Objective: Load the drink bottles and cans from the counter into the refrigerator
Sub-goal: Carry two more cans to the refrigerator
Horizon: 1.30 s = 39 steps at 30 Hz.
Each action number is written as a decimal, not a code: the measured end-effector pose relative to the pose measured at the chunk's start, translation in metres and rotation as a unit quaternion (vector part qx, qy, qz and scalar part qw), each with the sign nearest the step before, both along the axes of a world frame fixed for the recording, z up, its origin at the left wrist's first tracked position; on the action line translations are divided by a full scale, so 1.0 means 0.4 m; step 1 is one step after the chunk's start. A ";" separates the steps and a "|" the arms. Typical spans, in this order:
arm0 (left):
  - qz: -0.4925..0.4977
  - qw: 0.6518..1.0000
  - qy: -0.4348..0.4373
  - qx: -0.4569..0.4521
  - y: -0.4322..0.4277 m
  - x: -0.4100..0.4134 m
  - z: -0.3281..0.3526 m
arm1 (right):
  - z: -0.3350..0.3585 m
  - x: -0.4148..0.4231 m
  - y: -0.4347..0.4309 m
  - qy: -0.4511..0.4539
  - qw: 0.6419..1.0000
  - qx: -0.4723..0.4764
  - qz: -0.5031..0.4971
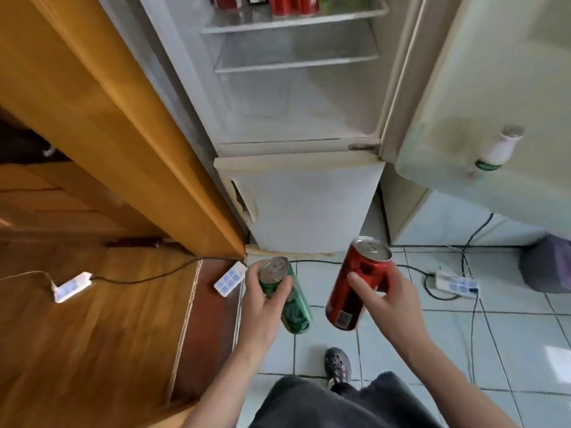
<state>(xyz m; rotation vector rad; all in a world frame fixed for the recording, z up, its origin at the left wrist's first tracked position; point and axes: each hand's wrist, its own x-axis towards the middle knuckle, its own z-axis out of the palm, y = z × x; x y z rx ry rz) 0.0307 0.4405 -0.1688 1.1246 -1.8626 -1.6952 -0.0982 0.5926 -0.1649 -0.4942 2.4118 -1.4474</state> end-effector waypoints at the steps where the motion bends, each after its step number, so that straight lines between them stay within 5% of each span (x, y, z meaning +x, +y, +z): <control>1: 0.009 1.000 0.005 -0.002 -0.023 -0.029 0.007 | 0.008 -0.039 -0.034 0.003 1.000 -0.002 0.012; 9: 0.072 0.996 0.049 -0.001 -0.209 -0.172 0.011 | 0.006 -0.245 -0.254 0.003 0.999 0.006 0.035; 24: -0.091 0.969 0.230 -0.005 -0.791 -0.615 0.252 | 0.267 -0.651 -0.771 0.101 0.990 -0.095 -0.037; 33: -0.092 0.931 0.336 -0.113 -1.021 -0.863 0.448 | 0.452 -0.863 -0.868 0.256 0.937 -0.170 -0.163; 39: -0.066 0.925 0.306 -0.214 -1.074 -0.996 0.495 | 0.476 -0.981 -0.890 0.263 0.939 -0.153 -0.161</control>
